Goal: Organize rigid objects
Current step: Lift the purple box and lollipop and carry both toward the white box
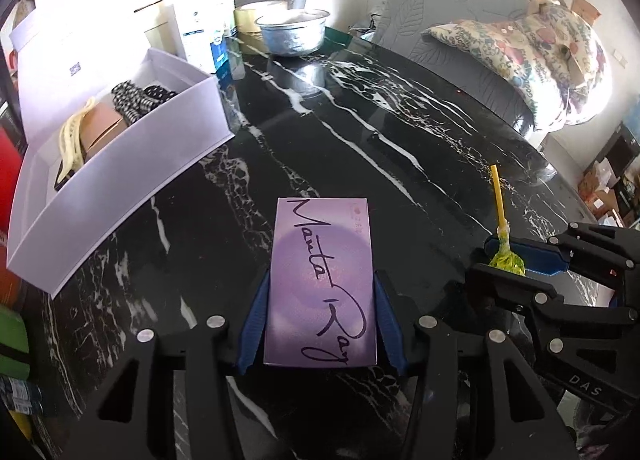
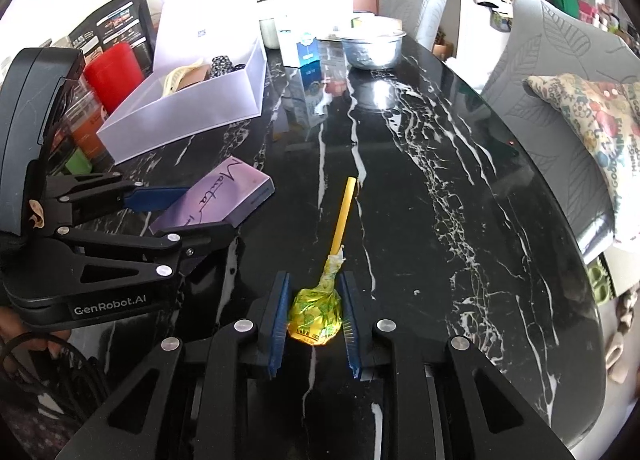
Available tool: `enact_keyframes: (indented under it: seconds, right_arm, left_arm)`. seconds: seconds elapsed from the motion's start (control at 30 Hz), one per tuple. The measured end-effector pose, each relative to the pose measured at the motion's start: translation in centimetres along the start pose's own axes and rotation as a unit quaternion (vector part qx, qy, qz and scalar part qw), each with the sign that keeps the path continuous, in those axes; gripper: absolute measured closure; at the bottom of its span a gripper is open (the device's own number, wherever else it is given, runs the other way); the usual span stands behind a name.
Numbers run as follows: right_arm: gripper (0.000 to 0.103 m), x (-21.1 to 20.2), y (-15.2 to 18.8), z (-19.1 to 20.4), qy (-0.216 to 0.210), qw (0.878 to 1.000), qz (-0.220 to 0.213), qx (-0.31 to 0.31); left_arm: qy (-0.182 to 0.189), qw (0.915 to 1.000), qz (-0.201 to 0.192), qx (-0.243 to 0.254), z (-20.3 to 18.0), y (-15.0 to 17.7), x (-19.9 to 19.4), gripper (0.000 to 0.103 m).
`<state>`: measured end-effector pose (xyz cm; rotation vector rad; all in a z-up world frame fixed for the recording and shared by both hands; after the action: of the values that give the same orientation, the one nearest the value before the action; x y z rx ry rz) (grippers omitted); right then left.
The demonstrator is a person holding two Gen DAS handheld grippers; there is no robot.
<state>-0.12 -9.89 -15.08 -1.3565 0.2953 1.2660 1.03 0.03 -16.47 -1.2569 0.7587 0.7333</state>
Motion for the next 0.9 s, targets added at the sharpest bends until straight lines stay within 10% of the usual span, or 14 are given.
enact_keyframes:
  seconds: [0.9]
  right_arm:
    - [0.079,1.7,-2.3,9.7,-0.114,0.986,0.018,-0.121]
  left_arm:
    - [-0.100,0.9848,-0.017,-0.140,8.9,4.5,-6.6,0.053]
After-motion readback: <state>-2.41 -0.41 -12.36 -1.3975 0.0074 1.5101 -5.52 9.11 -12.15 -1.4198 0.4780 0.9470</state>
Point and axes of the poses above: each gripper's, at about its wrist camera, not at the fingertips, and x roughly the way its jaws point, z to its left, y to its underside, the point moved 7 cm from there along x, roughly the way its jaws point, and after that the axes turned 13 degrees about -y, right-handed, at the moved point
